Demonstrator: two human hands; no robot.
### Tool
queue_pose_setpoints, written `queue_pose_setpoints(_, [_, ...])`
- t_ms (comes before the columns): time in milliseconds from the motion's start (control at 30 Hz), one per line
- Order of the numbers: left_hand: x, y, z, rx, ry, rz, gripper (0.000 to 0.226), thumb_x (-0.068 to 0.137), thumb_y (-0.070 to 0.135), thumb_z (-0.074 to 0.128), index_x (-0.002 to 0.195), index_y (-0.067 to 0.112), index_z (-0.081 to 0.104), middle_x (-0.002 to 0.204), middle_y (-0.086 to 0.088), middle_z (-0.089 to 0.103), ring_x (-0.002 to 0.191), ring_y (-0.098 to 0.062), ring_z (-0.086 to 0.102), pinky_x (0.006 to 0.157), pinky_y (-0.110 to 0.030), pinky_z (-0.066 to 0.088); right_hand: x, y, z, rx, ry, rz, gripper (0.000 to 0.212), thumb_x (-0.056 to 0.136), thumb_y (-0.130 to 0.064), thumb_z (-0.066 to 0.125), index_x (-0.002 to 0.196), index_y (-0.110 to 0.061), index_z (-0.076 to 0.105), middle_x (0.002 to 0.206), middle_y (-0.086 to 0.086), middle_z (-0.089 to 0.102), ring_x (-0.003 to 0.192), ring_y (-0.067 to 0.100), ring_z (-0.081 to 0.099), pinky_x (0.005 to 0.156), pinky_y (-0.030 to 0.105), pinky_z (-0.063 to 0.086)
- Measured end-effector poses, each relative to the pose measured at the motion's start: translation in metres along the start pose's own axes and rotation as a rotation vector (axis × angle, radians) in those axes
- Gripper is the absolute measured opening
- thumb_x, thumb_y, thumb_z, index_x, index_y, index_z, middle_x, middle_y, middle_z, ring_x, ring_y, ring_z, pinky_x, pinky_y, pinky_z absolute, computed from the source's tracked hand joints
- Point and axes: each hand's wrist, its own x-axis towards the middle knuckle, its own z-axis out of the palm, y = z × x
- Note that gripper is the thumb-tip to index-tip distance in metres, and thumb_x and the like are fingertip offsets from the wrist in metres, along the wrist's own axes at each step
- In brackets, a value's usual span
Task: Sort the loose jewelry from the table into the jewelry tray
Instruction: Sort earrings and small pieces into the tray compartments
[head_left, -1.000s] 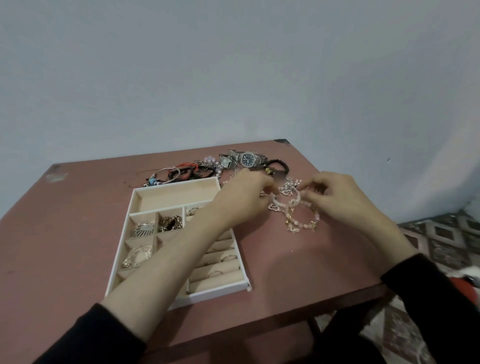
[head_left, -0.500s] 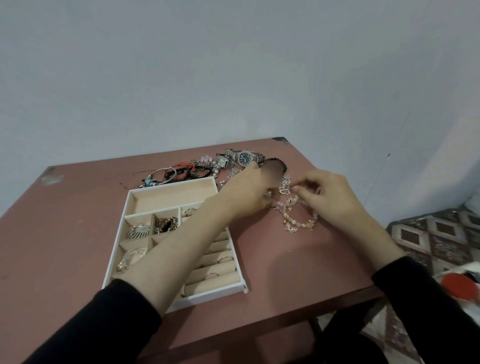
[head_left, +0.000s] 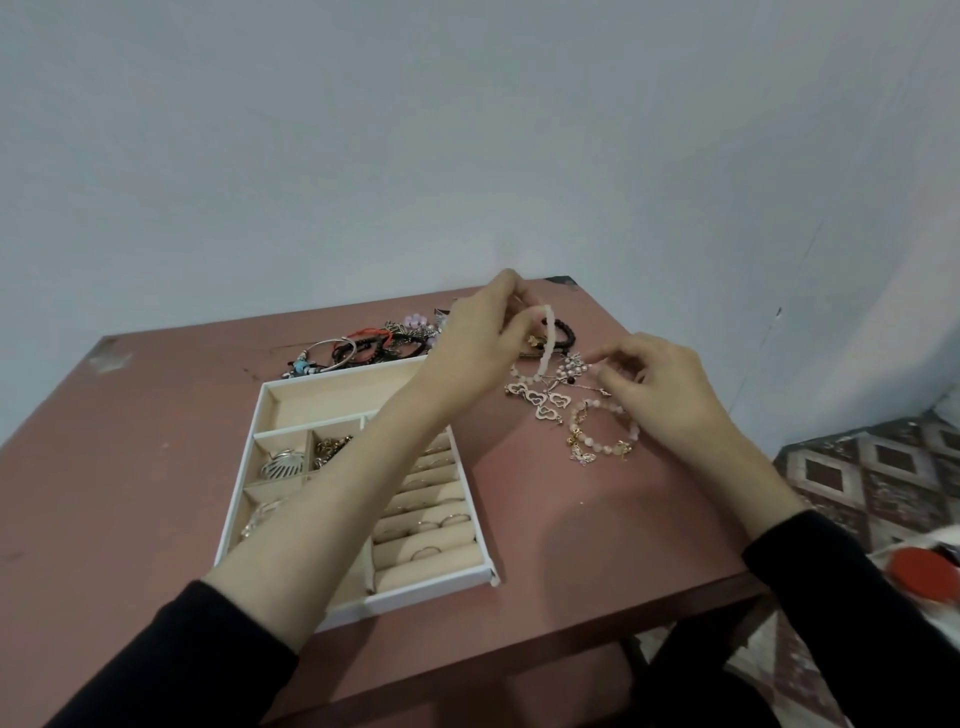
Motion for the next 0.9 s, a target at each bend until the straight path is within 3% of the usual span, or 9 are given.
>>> queue_pose_setpoints(100, [-0.003, 0.002, -0.012, -0.021, 0.034, 0.009, 0.005, 0.093, 0.016, 0.051, 0.093, 0.012, 0.054, 0.078, 0.001, 0.066, 0.053, 0.004, 0.053, 0.05, -0.006, 0.037, 0.003, -0.005, 0.003, -0.053, -0.079, -0.038, 0.011, 0.084, -0.018, 0.062, 0.087, -0.026, 0.069, 0.076, -0.006, 0.06, 0.072, 0.013, 0.058, 0.063, 0.027, 0.047])
queue_pose_setpoints(233, [-0.008, 0.002, -0.025, -0.048, 0.07, -0.009, 0.006, 0.092, 0.021, 0.053, 0.091, 0.015, 0.055, 0.075, 0.003, 0.067, 0.055, 0.001, 0.056, 0.053, -0.011, 0.042, 0.008, -0.018, 0.012, -0.185, -0.194, -0.111, 0.01, 0.085, -0.023, 0.063, 0.089, -0.021, 0.071, 0.084, -0.001, 0.062, 0.079, 0.012, 0.055, 0.073, 0.026, 0.041])
queue_pose_setpoints(333, [-0.014, 0.001, -0.033, -0.039, 0.067, -0.014, 0.006, 0.092, 0.021, 0.054, 0.091, 0.016, 0.055, 0.076, 0.003, 0.068, 0.056, -0.002, 0.055, 0.053, -0.013, 0.043, 0.015, -0.023, 0.022, -0.332, -0.27, -0.179, 0.015, 0.08, -0.033, 0.065, 0.089, -0.023, 0.074, 0.078, -0.006, 0.061, 0.084, 0.017, 0.055, 0.074, 0.033, 0.045])
queue_pose_setpoints(400, [-0.018, 0.0, -0.036, -0.038, 0.056, -0.013, 0.004, 0.092, 0.02, 0.054, 0.089, 0.017, 0.054, 0.078, 0.0, 0.069, 0.059, -0.003, 0.056, 0.054, -0.014, 0.044, 0.019, -0.025, 0.027, -0.405, -0.302, -0.205, 0.014, 0.078, -0.034, 0.067, 0.087, -0.025, 0.074, 0.07, -0.012, 0.05, 0.086, 0.019, 0.05, 0.073, 0.037, 0.046])
queue_pose_setpoints(467, [-0.022, -0.001, -0.039, -0.046, 0.05, -0.015, 0.004, 0.092, 0.019, 0.054, 0.088, 0.017, 0.054, 0.078, -0.002, 0.069, 0.06, -0.005, 0.057, 0.055, -0.015, 0.046, 0.023, -0.027, 0.029, -0.422, -0.323, -0.177, 0.008, 0.078, -0.031, 0.069, 0.081, -0.025, 0.073, 0.066, -0.014, 0.042, 0.084, 0.017, 0.046, 0.07, 0.035, 0.044])
queue_pose_setpoints(600, [-0.029, -0.001, -0.047, -0.037, 0.051, -0.022, 0.007, 0.092, 0.018, 0.054, 0.085, 0.018, 0.053, 0.074, 0.002, 0.068, 0.053, 0.001, 0.054, 0.055, -0.009, 0.041, 0.027, -0.032, 0.029, -0.298, -0.421, -0.043, 0.018, 0.079, -0.02, 0.07, 0.063, -0.024, 0.063, 0.06, -0.01, 0.056, 0.077, 0.011, 0.043, 0.062, 0.021, 0.035])
queue_pose_setpoints(700, [-0.034, -0.002, -0.055, -0.019, 0.051, -0.028, 0.006, 0.092, 0.017, 0.055, 0.087, 0.015, 0.054, 0.073, 0.003, 0.067, 0.053, 0.0, 0.053, 0.056, -0.01, 0.041, 0.026, -0.033, 0.033, -0.288, -0.375, -0.044, 0.022, 0.08, -0.019, 0.069, 0.061, -0.026, 0.059, 0.06, -0.011, 0.056, 0.079, 0.015, 0.047, 0.061, 0.019, 0.031])
queue_pose_setpoints(800, [-0.042, -0.005, -0.067, -0.013, 0.062, -0.04, 0.006, 0.091, 0.017, 0.055, 0.089, 0.011, 0.057, 0.076, -0.001, 0.069, 0.061, -0.011, 0.06, 0.064, -0.026, 0.051, 0.02, -0.04, 0.033, -0.163, -0.278, -0.049, 0.012, 0.08, -0.019, 0.069, 0.069, -0.022, 0.064, 0.068, -0.003, 0.063, 0.066, 0.012, 0.056, 0.06, 0.022, 0.04])
queue_pose_setpoints(900, [-0.052, -0.008, -0.081, -0.018, 0.073, -0.063, 0.005, 0.091, 0.016, 0.056, 0.089, 0.011, 0.058, 0.079, -0.007, 0.07, 0.068, -0.027, 0.064, 0.069, -0.04, 0.054, 0.012, -0.056, 0.033, -0.023, -0.162, -0.083, 0.003, 0.081, -0.019, 0.068, 0.078, -0.019, 0.069, 0.073, -0.003, 0.065, 0.066, 0.008, 0.057, 0.056, 0.014, 0.04])
